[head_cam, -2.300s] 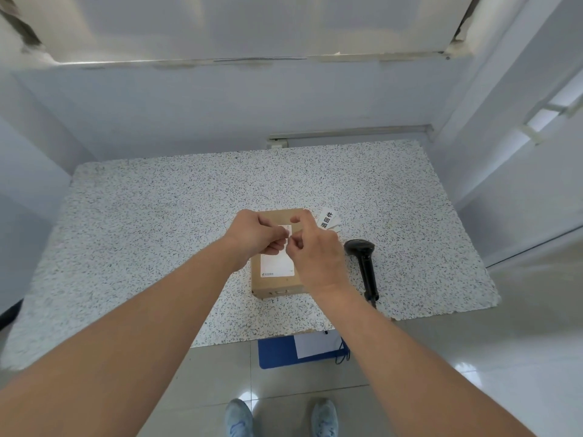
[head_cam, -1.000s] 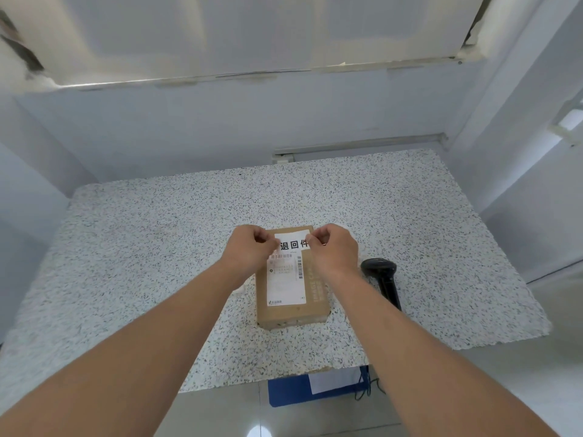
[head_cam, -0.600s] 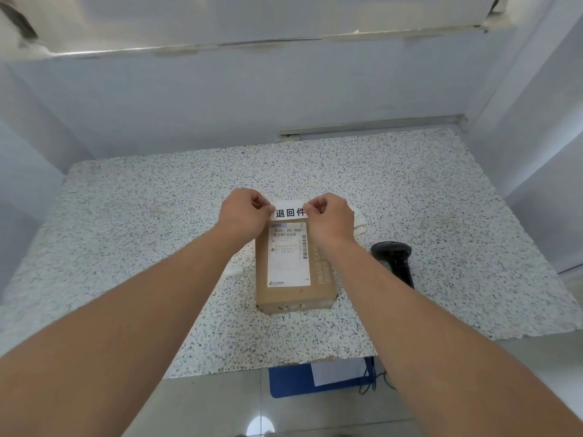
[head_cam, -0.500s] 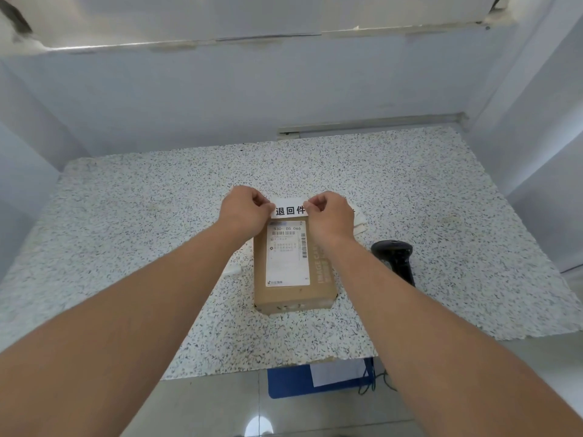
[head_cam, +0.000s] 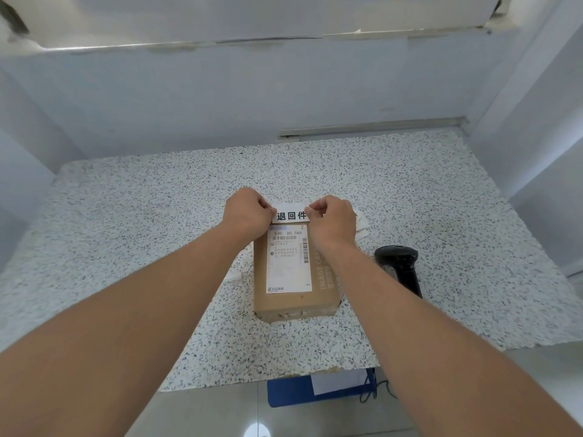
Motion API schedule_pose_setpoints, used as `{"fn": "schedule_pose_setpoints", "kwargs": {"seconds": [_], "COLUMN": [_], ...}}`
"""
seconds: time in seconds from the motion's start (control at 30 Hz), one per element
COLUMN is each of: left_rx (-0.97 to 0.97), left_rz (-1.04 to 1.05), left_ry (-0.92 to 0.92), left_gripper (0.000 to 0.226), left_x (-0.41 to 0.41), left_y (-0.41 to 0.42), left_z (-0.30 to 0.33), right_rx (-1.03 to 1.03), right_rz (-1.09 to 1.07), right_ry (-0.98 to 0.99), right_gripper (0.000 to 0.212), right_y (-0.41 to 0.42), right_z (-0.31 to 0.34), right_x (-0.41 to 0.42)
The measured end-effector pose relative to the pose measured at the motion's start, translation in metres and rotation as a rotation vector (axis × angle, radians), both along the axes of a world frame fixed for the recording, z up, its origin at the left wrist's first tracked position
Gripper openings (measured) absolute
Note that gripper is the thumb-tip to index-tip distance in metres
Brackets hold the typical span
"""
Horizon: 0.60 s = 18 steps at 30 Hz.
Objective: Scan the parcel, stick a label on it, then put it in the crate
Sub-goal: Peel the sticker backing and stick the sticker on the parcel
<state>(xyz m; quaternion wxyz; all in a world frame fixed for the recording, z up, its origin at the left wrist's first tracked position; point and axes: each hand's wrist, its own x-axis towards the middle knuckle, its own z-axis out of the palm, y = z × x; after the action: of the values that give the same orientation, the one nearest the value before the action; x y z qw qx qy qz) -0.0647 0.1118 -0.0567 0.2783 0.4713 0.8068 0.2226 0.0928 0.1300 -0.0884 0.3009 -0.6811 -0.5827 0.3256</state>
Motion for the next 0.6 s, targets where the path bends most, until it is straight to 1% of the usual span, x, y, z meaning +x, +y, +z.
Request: {"fn": "schedule_pose_setpoints", "kwargs": {"seconds": [0.2, 0.6], "left_rx": [-0.003, 0.019], "left_rz": [-0.006, -0.031], "left_ry": [-0.006, 0.032], "left_gripper": [0.018, 0.021], "left_x": [-0.0005, -0.0007], "left_y": [0.0027, 0.0004], "left_z": [-0.0016, -0.0037], "right_rx": [0.018, 0.049], "right_rz": [0.007, 0.030], "right_ry": [-0.021, -0.055], "right_gripper": [0.007, 0.009], "right_y": [0.0007, -0.0027], "right_z": [-0.0034, -0.0033], "right_x": [0.0010, 0.0000]}}
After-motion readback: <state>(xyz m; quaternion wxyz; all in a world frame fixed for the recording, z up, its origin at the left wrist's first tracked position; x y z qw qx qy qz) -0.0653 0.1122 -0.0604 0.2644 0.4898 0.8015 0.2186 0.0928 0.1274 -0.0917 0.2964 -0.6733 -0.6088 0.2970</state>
